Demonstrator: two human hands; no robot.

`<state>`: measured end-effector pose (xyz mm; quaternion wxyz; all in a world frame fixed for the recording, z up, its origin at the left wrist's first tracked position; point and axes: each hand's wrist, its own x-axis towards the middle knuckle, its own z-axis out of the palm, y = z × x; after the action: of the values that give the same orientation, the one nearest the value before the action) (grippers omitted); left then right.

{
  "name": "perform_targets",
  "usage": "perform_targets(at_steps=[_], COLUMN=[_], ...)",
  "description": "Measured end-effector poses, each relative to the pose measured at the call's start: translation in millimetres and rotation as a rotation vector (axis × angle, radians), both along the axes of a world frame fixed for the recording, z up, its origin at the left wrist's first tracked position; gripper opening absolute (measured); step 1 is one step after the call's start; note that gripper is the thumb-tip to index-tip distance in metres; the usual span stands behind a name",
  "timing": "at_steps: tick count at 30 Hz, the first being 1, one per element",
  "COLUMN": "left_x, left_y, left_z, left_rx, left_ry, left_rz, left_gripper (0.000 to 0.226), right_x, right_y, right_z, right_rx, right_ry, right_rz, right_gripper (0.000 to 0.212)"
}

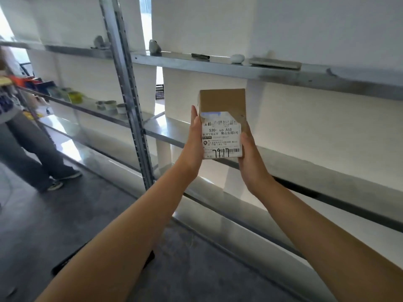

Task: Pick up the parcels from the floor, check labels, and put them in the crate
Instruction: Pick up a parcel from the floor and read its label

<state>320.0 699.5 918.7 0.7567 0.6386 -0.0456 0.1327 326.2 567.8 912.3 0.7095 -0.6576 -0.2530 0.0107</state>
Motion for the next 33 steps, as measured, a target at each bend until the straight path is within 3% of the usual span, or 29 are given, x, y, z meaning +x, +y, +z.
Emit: perform_targets(at_steps=[9,16,19,21,26,30,33], left_x=[4.2,-1.3,-3.0,-5.8,-21.9,-34.8,-40.5], left_y=[115.1,188.1,214.3,230.8,269.7,311.4,348.3], left_z=[-8.7,-10.0,-15.9,-24.1,-51.5,-73.2,-90.7], left_rx=[0.001,0.009,0.009,0.009,-0.011,-0.005,-0.03], left_ry=[-0.052,-0.05,0.045,0.088,0.176,0.24,0.249], left_rz=[0.315,0.489,0.61,0.671,0.801,0.858,0.886], left_gripper=[0.031,0.037,0.022,0.036,0.062,0.07,0.064], right_x=[42.2,73.5,88.8,96.6,91.5,81.3,75.1], right_y=[132.7,220.8,257.8,280.1,331.4,370.6,406.2], right_z=[-14.8,-29.5,-39.9,-49.9,-71.6,-88.3,-102.2], right_rx=[-0.017,0.063,-0.008,-0.065,-0.098,-0.138,-0.172], right_ry=[0.006,0.038,0.065,0.06,0.078,0.079,0.128], right_rz=[0.145,0.429,0.512,0.572,0.72,0.822,0.847], right_gripper=[0.064,0.054,0.066,0.079,0.073,0.07,0.074])
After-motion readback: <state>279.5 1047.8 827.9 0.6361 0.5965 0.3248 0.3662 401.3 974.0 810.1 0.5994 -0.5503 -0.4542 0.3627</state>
